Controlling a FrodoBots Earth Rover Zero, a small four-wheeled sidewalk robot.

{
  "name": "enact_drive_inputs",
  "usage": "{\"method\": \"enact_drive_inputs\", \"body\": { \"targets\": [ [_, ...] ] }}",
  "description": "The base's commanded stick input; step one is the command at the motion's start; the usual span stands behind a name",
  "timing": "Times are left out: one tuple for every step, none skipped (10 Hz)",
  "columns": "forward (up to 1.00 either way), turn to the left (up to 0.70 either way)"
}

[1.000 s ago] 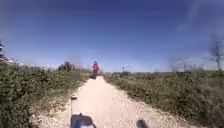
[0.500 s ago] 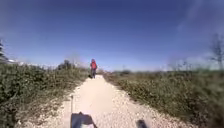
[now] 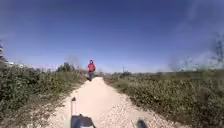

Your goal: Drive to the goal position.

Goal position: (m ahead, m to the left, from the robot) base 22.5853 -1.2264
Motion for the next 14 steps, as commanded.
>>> {"method": "enact_drive_inputs", "body": {
  "targets": [
    [0.44,0.0],
    [0.44,0.0],
    [0.44,0.0],
    [0.44,0.0],
    [0.44,0.0],
    [0.44,0.0],
    [0.44,0.0],
    [0.44,0.0],
    [0.44,0.0],
    [0.44,0.0],
    [0.44,0.0],
    [0.44,0.0],
    [0.44,0.0],
    [0.44,0.0]
  ]
}}
